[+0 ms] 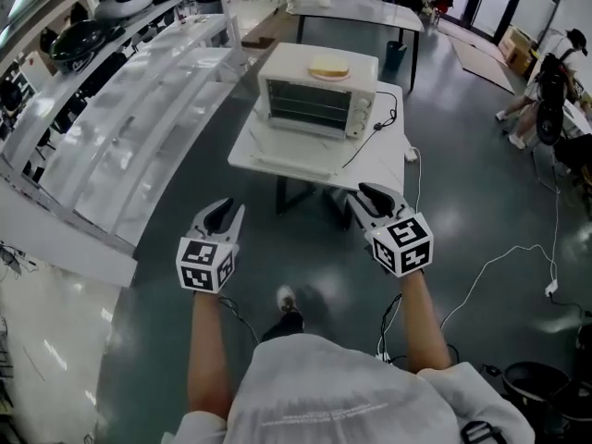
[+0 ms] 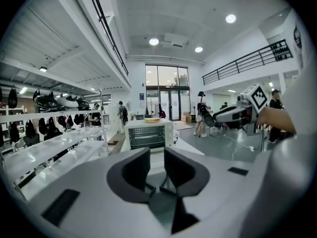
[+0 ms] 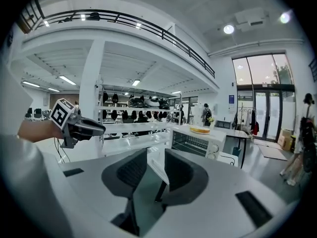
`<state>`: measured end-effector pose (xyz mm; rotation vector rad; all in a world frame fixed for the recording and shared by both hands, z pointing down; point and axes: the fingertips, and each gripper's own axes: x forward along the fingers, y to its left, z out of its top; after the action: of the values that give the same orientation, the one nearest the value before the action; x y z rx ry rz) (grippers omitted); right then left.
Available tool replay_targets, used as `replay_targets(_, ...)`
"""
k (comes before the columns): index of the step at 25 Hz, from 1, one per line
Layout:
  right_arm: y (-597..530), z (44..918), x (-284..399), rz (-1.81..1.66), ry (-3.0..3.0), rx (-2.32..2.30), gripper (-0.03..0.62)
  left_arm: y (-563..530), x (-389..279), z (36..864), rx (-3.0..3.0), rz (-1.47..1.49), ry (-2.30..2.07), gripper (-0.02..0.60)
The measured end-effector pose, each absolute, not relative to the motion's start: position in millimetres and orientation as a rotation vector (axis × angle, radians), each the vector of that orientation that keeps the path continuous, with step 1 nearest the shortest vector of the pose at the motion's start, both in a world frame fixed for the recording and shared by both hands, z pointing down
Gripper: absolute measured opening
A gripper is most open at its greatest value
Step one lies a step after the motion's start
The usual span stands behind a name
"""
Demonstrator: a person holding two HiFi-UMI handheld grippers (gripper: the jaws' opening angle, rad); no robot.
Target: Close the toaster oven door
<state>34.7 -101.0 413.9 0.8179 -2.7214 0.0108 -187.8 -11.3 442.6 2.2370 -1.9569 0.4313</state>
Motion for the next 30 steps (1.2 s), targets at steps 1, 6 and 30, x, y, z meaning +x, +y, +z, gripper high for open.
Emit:
replay_targets(1, -113.5, 412.8, 21.9, 0.019, -2.724, 0.815, 0.120, -26.4, -198.9, 441.4, 2.239, 0.428, -1.952, 0.092)
replay_targets(6, -163.6, 416.1, -29.4, 0.048, -2.717, 0.798, 0.120, -87.9, -244.1, 446.2, 2.235, 0.426, -1.921, 0.092)
replay_targets(30, -290.8, 522.5, -54.6, 0.269, -2.500, 0.787, 0.120, -240.9, -279.3, 626.7, 1.982, 0.547, -1.595, 0.089)
